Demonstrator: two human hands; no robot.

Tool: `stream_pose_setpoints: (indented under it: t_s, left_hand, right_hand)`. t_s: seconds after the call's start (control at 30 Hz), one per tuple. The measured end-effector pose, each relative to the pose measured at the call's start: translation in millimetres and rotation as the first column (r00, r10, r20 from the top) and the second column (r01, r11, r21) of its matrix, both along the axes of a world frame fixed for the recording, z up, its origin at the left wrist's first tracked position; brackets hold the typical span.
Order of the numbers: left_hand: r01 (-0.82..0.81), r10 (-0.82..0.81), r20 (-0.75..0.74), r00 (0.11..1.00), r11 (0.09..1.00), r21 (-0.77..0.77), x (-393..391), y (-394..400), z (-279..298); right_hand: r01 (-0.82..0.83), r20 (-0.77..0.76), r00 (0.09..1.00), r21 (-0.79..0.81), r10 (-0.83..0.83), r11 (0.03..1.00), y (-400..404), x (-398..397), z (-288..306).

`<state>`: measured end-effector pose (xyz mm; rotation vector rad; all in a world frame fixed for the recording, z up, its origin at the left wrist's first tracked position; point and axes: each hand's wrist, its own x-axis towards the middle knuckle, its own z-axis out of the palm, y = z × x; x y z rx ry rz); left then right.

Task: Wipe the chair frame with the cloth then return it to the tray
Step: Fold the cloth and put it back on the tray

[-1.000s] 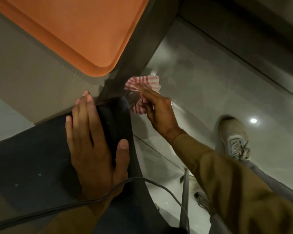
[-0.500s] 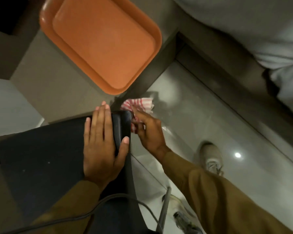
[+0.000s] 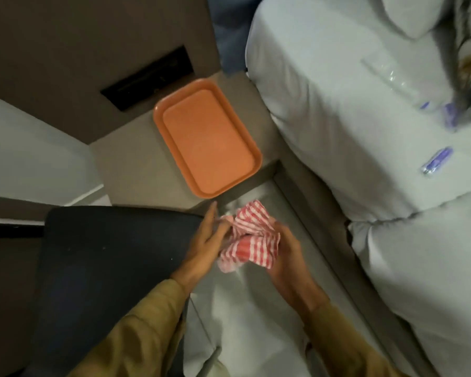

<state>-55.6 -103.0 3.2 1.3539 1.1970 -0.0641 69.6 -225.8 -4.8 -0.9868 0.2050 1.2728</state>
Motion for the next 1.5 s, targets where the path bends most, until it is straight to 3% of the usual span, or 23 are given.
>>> stream_pose_setpoints:
  t_s: [0.1,0.2,0.33,0.47,0.53,0.6,0.67,0.8,0.87,0.93,1.03,1.17,1.23,1.33,1.47,1.5]
  left_hand:
    - [-0.051,0.095,0.09,0.991,0.912,-0.407,18,-11,10]
    - [-0.045,0.175,0.192,0.966,0.841,-0.539,33,-27,12]
    - [-0.198,0.332,0.216,0.918,0.856,-0.477,56,-37,28]
    - [-0.464,0.54,0.226,0.811,0.829,-0.313,79,-20,54]
    - [-0.532,0.584,0.212,0.784,0.807,-0.254,88,-8,66]
    - [-0.578,0.612,0.207,0.764,0.79,-0.204,94,6,76]
    - [-0.601,0.633,0.219,0.742,0.774,-0.201,96,19,82]
    - [-0.485,0.621,0.255,0.741,0.758,-0.437,95,44,84]
    - [-0.425,0.659,0.317,0.682,0.71,-0.561,90,59,79]
    - [-0.463,0.719,0.34,0.607,0.667,-0.584,88,73,71]
    - [-0.59,0.749,0.323,0.579,0.658,-0.467,89,95,57]
    - [-0.666,0.675,0.208,0.708,0.736,-0.121,86,120,42]
    - [-0.629,0.61,0.193,0.769,0.776,0.054,87,131,28]
    - [-0.517,0.499,0.134,0.856,0.823,0.236,88,141,3]
    - [-0.375,0.346,0.144,0.927,0.873,0.311,84,137,-41]
    - [-0.341,0.318,0.122,0.94,0.875,0.343,81,134,-55]
  right_hand:
    - [-0.127,0.116,0.986,0.027,0.123,0.992,-4,38,34]
    - [-0.253,0.228,0.939,-0.044,0.256,0.966,-14,79,54]
    - [-0.379,0.359,0.841,-0.143,0.405,0.914,-10,131,71]
    - [-0.447,0.611,0.545,-0.367,0.574,0.816,11,163,82]
    - [-0.439,0.654,0.469,-0.41,0.593,0.8,29,164,85]
    - [-0.438,0.677,0.476,-0.37,0.561,0.819,49,160,89]
    - [-0.497,0.632,0.558,-0.263,0.537,0.827,71,156,92]
    - [-0.642,0.472,0.658,-0.055,0.586,0.765,111,150,85]
    - [-0.659,0.4,0.684,-0.021,0.61,0.752,131,151,77]
    - [-0.624,0.414,0.693,-0.066,0.59,0.779,147,152,71]
    - [-0.487,0.602,0.558,-0.319,0.571,0.813,174,155,66]
    - [-0.346,0.732,0.216,-0.562,0.647,0.751,201,157,56]
    - [-0.301,0.762,0.133,-0.579,0.634,0.758,207,157,44]
    - [-0.337,0.726,0.208,-0.576,0.656,0.745,216,155,13]
    - [-0.359,0.658,0.41,-0.52,0.632,0.775,220,150,-34]
    - [-0.352,0.658,0.421,-0.515,0.624,0.781,219,150,-47]
